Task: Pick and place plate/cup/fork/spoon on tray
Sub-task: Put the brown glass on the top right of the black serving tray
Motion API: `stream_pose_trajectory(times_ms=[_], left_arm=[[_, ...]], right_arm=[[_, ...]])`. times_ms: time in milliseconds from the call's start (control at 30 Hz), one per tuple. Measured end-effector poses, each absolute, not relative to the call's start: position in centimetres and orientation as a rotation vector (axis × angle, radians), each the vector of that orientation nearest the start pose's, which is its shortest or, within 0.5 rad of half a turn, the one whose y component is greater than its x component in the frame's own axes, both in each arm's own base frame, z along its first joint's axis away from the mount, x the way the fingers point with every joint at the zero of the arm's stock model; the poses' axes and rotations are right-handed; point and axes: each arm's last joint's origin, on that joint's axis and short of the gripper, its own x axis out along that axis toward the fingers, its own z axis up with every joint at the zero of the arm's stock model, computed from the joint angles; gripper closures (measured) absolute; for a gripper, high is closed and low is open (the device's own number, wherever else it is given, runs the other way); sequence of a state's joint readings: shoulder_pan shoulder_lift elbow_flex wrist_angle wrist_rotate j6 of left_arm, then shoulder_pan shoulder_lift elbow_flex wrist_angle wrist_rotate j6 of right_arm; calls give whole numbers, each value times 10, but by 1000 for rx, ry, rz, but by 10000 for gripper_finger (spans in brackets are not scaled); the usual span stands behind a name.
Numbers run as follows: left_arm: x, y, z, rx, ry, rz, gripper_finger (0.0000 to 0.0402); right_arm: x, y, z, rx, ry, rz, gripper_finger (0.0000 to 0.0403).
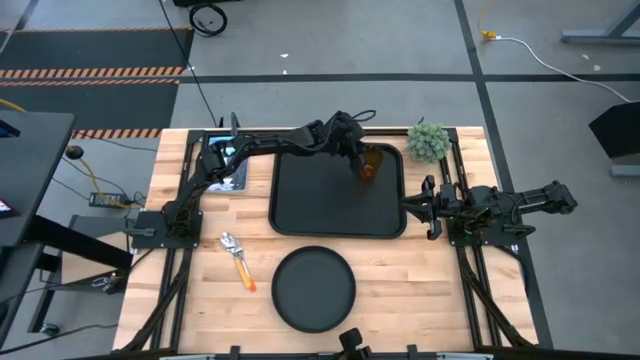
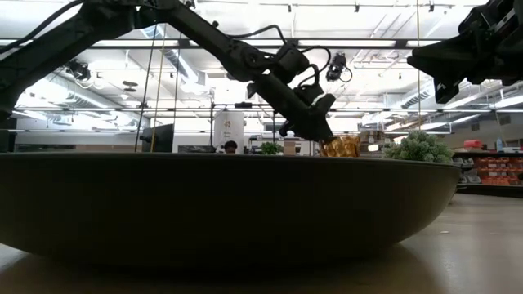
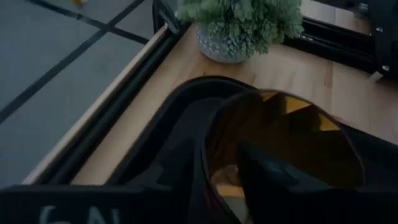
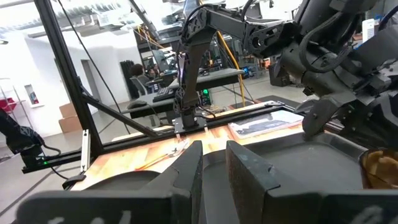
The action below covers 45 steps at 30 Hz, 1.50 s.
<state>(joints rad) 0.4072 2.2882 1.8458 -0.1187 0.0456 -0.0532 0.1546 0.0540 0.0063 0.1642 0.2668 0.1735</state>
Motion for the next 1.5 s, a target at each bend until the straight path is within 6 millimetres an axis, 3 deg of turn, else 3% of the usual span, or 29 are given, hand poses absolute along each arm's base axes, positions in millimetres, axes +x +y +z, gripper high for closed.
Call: stream_pose_trajectory(times_ms=[233, 433, 567, 733, 1067, 1167, 1367, 1500], left_arm=[[471, 209, 229, -92, 506, 307, 245], [452, 201, 239, -78, 665, 144, 250], [449, 190, 224, -151, 800, 117, 261], [463, 173, 198, -151, 861, 210, 275], [481, 150, 195, -22, 802, 359, 319], [484, 149, 197, -17, 773, 363, 339], [494, 151, 176, -12, 734, 365, 371], [496, 151, 174, -20, 717, 369, 385]], right_arm=[[99, 8, 177, 197, -123, -102, 325], [99, 8, 177, 197, -124, -102, 325], [99, 8, 177, 198, -123, -102, 325], [99, 8, 177, 197, -123, -102, 325], [99, 8, 178, 200, -137, -101, 325], [99, 8, 179, 202, -147, -99, 325], [99, 8, 179, 202, -146, -99, 325], [99, 8, 180, 203, -151, -99, 325]])
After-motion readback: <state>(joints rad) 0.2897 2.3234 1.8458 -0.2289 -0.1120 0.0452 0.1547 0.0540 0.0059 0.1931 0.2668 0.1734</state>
